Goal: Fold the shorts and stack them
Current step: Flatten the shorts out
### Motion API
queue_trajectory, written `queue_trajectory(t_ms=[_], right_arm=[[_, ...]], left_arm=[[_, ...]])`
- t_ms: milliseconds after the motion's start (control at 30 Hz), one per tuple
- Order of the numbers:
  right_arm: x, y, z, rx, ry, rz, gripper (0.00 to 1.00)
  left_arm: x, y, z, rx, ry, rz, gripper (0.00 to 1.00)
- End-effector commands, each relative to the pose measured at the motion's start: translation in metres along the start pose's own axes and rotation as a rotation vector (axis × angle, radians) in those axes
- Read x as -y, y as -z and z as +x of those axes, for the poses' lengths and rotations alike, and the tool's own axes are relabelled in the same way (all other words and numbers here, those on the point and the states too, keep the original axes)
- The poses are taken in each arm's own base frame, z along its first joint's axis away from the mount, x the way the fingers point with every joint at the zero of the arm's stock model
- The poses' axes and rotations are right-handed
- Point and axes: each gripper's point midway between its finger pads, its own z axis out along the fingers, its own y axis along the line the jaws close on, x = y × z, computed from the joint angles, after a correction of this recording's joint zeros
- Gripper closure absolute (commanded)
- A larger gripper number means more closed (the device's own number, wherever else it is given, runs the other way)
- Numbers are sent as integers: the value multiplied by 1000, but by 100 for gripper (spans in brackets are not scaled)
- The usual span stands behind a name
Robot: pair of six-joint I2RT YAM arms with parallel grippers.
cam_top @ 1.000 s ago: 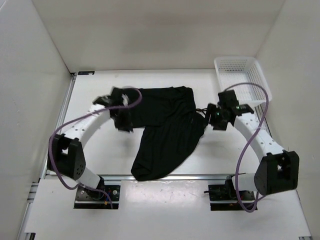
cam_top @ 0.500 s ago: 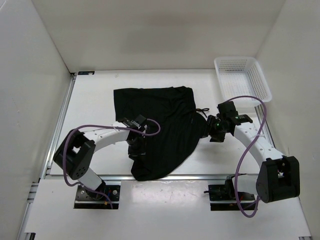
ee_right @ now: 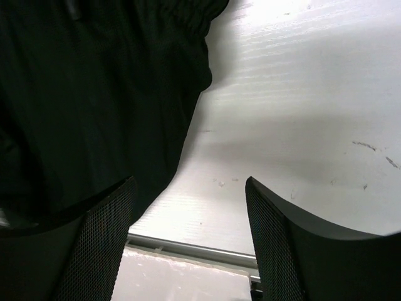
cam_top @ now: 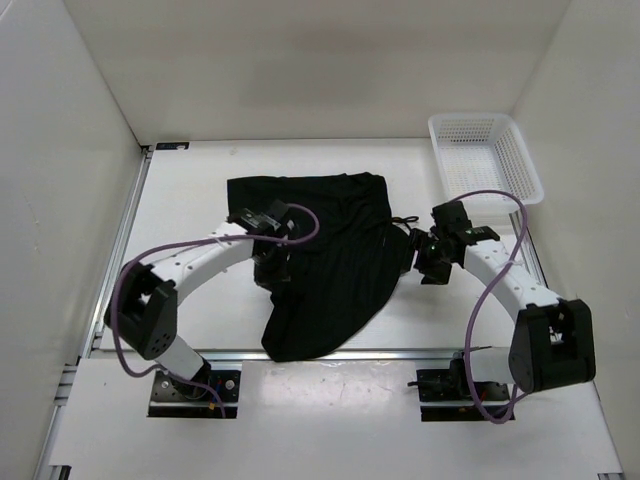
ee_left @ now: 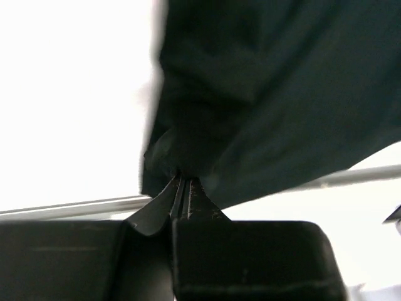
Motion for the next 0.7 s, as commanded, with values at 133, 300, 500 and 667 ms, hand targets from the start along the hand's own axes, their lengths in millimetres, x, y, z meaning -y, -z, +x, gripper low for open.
queue_trajectory(t_ms=[133, 300, 500, 667], right_arm=[[-16, -13, -25, 14, 15, -48, 24], [-24, -20, -35, 8, 16, -69, 14], [-30, -31, -39, -14, 6, -94, 14], [-33, -41, -39, -37, -16, -115, 17]], left_arm=[[-85, 47, -54, 173, 212, -155, 90], [-130, 33, -81, 193, 409, -135, 90], [-166, 17, -92, 153, 534, -179, 76], [-148, 44, -91, 236, 508, -96, 52]])
